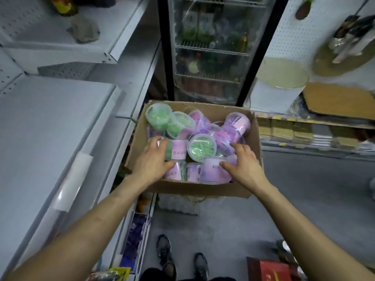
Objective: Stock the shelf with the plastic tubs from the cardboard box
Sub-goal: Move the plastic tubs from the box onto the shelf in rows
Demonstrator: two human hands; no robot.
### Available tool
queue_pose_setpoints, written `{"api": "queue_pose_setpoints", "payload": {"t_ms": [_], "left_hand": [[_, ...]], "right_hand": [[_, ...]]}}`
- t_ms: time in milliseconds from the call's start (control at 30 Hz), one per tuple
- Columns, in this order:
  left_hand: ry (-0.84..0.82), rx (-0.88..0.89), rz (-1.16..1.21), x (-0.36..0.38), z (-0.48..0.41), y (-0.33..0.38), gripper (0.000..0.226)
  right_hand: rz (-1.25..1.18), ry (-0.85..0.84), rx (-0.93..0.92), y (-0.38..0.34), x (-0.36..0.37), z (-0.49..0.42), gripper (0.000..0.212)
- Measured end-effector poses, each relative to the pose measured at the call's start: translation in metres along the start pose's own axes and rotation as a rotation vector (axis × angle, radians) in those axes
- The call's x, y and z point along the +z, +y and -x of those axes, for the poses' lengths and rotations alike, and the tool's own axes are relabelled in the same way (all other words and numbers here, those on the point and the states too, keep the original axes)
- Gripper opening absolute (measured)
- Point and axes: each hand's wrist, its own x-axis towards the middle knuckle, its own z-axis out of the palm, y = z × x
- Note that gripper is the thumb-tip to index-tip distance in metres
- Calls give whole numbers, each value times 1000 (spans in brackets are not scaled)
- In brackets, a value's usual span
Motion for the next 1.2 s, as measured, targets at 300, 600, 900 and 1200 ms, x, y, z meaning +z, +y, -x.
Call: {"api": "queue_pose_setpoints", "payload": {"t_ms": [300,600,900,1200], "left_hand": [[-104,-52,63,32,-47,-22,91],[-166,-255,152,59,-72,-26,107],[-155,-401,274,70,-89,-17,109],[-99,-451,335,77,-95,-14,103]], "right_hand": [[44,-13,-14,-13,6,-10,73],[188,-127,-237,-31,28,-69,80],[320,-209,-343,-39,55,-95,110],[390,-239,-294,-53,73,-97,133]]}}
